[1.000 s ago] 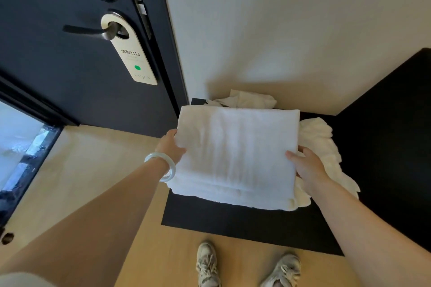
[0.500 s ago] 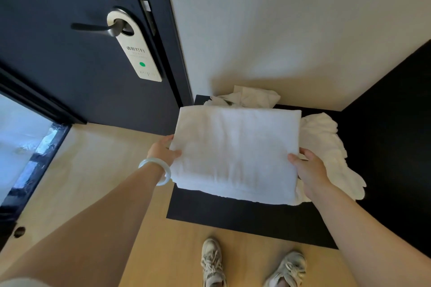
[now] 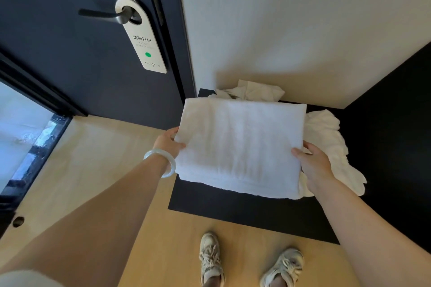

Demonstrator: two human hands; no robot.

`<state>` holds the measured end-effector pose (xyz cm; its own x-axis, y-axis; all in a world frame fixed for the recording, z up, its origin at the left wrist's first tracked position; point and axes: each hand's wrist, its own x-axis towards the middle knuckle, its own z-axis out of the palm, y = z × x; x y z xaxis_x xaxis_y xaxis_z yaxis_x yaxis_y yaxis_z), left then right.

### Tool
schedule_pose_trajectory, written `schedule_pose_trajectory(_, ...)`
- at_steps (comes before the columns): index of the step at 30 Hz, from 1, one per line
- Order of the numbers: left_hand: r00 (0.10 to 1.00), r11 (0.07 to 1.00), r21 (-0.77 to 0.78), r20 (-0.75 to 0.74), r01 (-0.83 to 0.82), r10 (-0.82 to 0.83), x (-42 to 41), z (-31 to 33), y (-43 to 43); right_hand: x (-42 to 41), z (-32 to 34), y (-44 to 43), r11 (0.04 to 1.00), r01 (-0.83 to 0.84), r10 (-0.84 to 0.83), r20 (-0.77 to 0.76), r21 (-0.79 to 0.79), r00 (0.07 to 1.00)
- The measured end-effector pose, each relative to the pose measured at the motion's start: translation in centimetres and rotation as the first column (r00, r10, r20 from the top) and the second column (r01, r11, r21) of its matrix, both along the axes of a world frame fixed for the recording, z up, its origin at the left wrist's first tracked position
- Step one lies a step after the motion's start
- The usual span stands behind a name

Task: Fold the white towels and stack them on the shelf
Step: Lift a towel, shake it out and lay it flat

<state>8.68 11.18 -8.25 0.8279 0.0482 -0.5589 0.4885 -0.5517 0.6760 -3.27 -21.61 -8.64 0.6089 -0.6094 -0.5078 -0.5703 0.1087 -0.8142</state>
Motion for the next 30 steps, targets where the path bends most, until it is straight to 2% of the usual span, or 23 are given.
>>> schedule_pose_trajectory(4, 1.000, 1.000, 0.023, -0.017, -0.020, 0.020, -0.3, 1.8, -1.4, -0.3, 1.5, -0.2, 0.983, -0.109, 0.108, -0.017, -0.145, 0.994)
schedule_pose_trajectory(5, 1.000, 0.997, 0.079, 0.007, 0.001, -0.002, -0.6, 2.2, -2.1, -0.4, 2.0, -0.3, 0.967, -0.158, 0.157, -0.018, -0.200, 0.987)
schedule_pose_trajectory(7, 0.982, 0.943, 0.304, 0.090, 0.133, -0.167, -1.5, 2.8, -4.3, -1.0, 2.9, -0.9, 0.931, -0.237, 0.238, -0.032, -0.277, 0.971)
schedule_pose_trajectory(9, 0.921, 0.868, 0.420, 0.154, 0.266, -0.357, -2.7, 3.2, -7.7, -1.9, 3.4, -2.3, 0.916, -0.264, 0.247, -0.093, -0.302, 0.964)
schedule_pose_trajectory(11, 0.862, 0.829, 0.403, 0.159, 0.389, -0.482, -3.8, 3.3, -11.7, -3.0, 3.4, -4.4, 0.919, -0.261, 0.220, -0.164, -0.295, 0.962)
schedule_pose_trajectory(13, 0.801, 0.788, 0.391, 0.178, 0.476, -0.572, -4.8, 3.5, -15.9, -3.9, 3.1, -6.9, 0.932, -0.248, 0.194, -0.211, -0.266, 0.958)
schedule_pose_trajectory(17, 0.651, 0.736, 0.373, 0.346, 0.565, -0.676, -7.0, 3.5, -24.5, -4.0, 1.7, -11.7, 0.932, -0.269, 0.183, -0.327, -0.242, 0.927)
schedule_pose_trajectory(19, 0.528, 0.646, 0.373, 0.376, 0.666, -0.761, -8.1, 2.8, -28.5, -3.0, 0.2, -13.6, 0.937, -0.292, 0.204, -0.378, -0.192, 0.903)
schedule_pose_trajectory(21, 0.444, 0.534, 0.355, 0.306, 0.768, -0.842, -9.1, 1.2, -32.3, -1.9, -1.7, -15.2, 0.935, -0.330, 0.242, -0.446, -0.129, 0.861)
schedule_pose_trajectory(23, 0.478, 0.491, 0.332, 0.128, 0.805, -0.869, -9.4, -1.0, -35.3, -0.8, -3.7, -16.4, 0.921, -0.374, 0.265, -0.528, -0.108, 0.807)
schedule_pose_trajectory(26, 0.592, 0.495, 0.383, -0.194, 0.780, -0.782, -8.4, -4.4, -38.0, 0.3, -6.8, -18.3, 0.917, -0.386, 0.249, -0.609, -0.103, 0.753)
schedule_pose_trajectory(28, 0.646, 0.510, 0.432, -0.268, 0.744, -0.715, -7.3, -6.5, -38.9, 0.4, -8.9, -19.2, 0.931, -0.359, 0.249, -0.614, -0.061, 0.749)
schedule_pose_trajectory(30, 0.699, 0.543, 0.472, -0.264, 0.695, -0.665, -6.5, -8.4, -39.4, 0.4, -10.4, -19.3, 0.939, -0.343, 0.252, -0.603, -0.039, 0.757)
